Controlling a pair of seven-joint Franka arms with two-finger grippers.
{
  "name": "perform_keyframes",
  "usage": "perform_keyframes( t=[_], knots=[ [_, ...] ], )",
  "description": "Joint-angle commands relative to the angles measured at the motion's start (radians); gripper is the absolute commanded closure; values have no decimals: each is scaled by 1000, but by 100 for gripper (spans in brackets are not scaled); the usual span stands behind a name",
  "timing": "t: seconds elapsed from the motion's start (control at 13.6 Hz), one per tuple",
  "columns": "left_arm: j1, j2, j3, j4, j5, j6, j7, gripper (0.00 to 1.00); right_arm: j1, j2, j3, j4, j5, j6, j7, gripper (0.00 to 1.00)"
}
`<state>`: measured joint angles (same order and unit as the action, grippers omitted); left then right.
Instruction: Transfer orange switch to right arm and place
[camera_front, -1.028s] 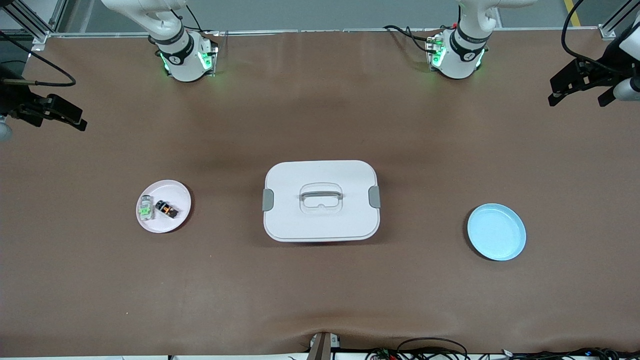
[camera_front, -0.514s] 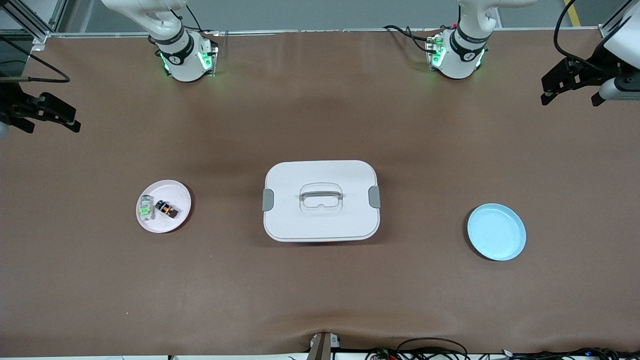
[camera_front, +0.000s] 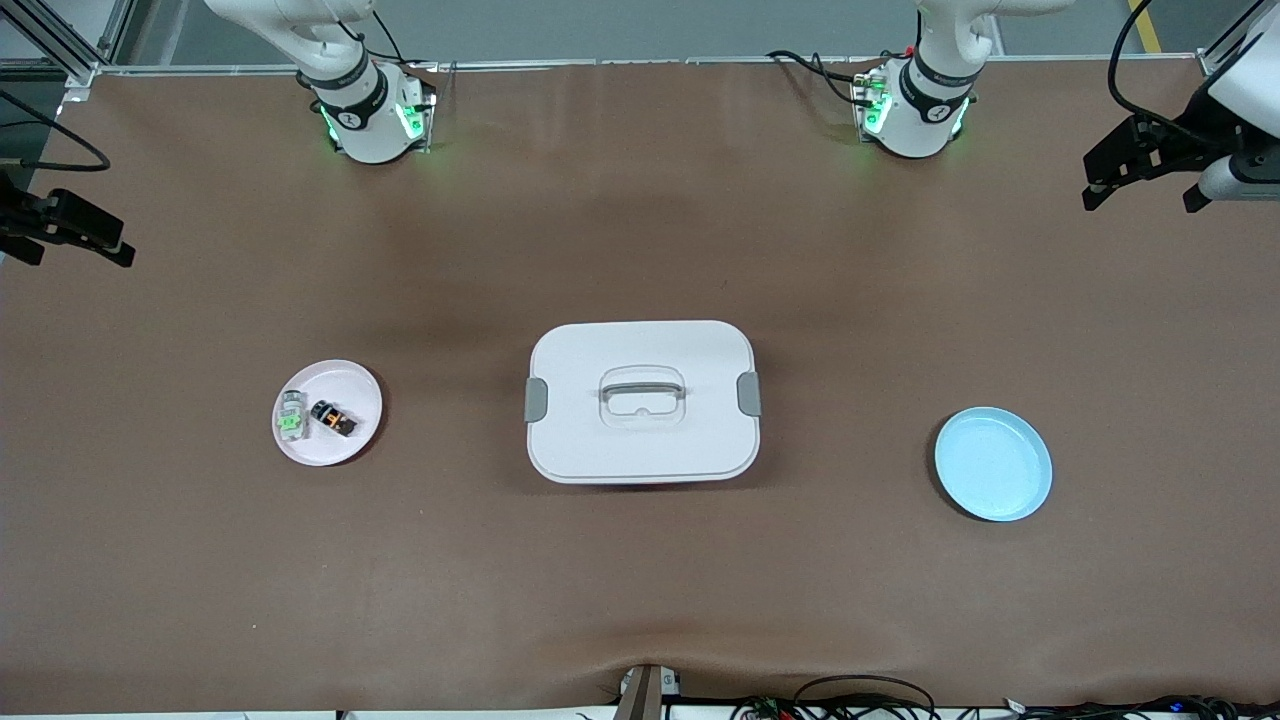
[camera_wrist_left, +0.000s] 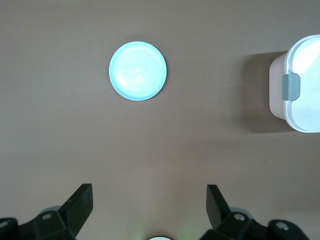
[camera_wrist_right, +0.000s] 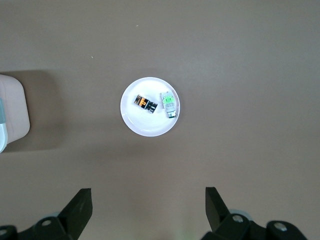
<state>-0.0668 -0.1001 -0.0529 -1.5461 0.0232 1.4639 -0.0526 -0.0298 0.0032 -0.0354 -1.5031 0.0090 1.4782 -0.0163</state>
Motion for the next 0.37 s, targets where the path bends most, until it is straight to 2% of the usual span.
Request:
perform_keyframes(
  t=[0.0, 0.29],
  knots=[
    [1, -3, -2, 6, 23, -14, 2, 0, -18, -29, 6, -31, 12, 10, -11, 0],
    [2, -3, -1, 6, 23, -14, 2, 0, -18, -29, 6, -32, 14, 8, -11, 0]
  ],
)
